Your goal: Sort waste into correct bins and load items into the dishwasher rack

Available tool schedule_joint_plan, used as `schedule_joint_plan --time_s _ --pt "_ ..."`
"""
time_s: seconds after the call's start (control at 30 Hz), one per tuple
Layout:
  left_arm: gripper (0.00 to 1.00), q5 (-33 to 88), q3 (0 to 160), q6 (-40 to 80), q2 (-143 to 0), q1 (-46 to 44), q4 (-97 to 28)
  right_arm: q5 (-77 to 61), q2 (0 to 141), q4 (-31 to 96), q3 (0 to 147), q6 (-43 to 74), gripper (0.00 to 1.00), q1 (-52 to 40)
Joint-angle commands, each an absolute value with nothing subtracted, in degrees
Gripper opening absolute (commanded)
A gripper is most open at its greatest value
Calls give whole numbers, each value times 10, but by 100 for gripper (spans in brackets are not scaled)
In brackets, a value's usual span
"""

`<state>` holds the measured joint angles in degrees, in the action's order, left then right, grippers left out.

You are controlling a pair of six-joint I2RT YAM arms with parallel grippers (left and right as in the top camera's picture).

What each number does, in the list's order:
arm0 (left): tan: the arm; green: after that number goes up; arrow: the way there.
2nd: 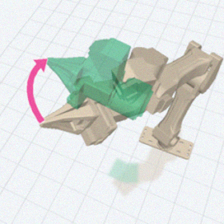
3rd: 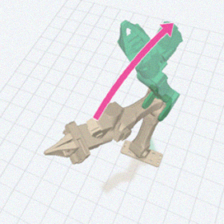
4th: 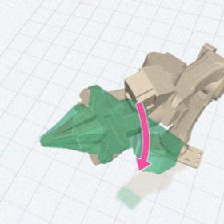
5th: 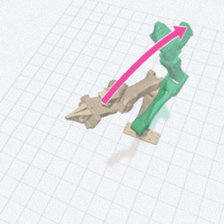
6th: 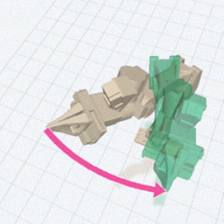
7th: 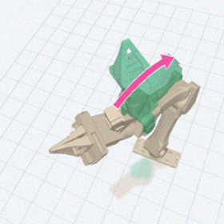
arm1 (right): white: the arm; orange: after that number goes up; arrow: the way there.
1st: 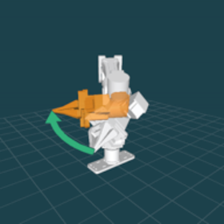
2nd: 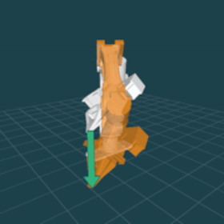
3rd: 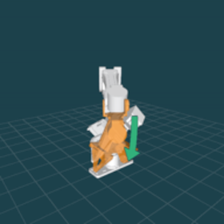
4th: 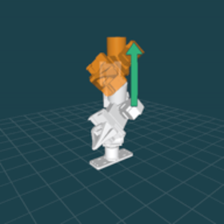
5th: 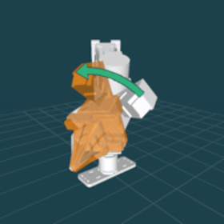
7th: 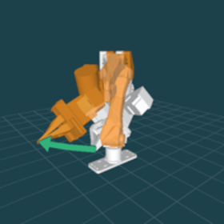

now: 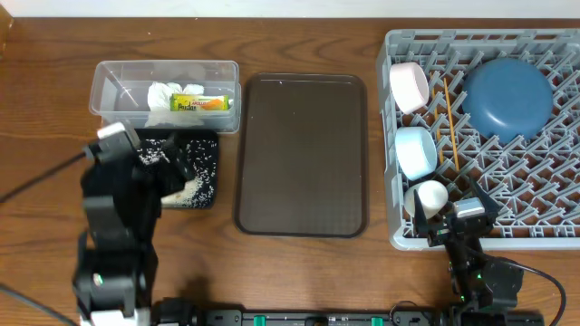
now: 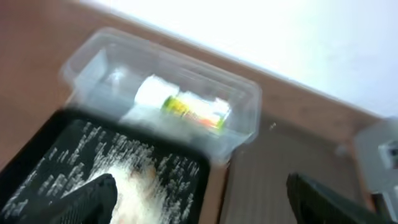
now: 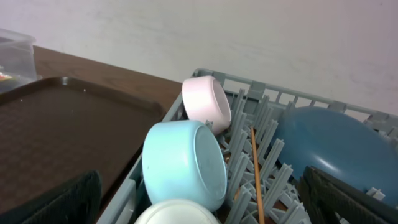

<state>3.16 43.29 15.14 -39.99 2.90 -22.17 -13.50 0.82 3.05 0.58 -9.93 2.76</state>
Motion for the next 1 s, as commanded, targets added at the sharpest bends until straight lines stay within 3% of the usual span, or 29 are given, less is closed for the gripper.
schedule_joint_plan --time_s 0.0,0.17,0.37,0.97 --pt "89 73 342 105 -328 30 -150 -135 3 30 3 -104 99 22" --pt "90 83 201 100 -215 30 -37 -135 3 30 3 -104 99 22" --pt "89 84 85 37 -100 1 10 -135 3 30 3 -104 99 22" --pt "89 66 2 24 -1 -1 -26 -135 3 30 3 -104 99 22"
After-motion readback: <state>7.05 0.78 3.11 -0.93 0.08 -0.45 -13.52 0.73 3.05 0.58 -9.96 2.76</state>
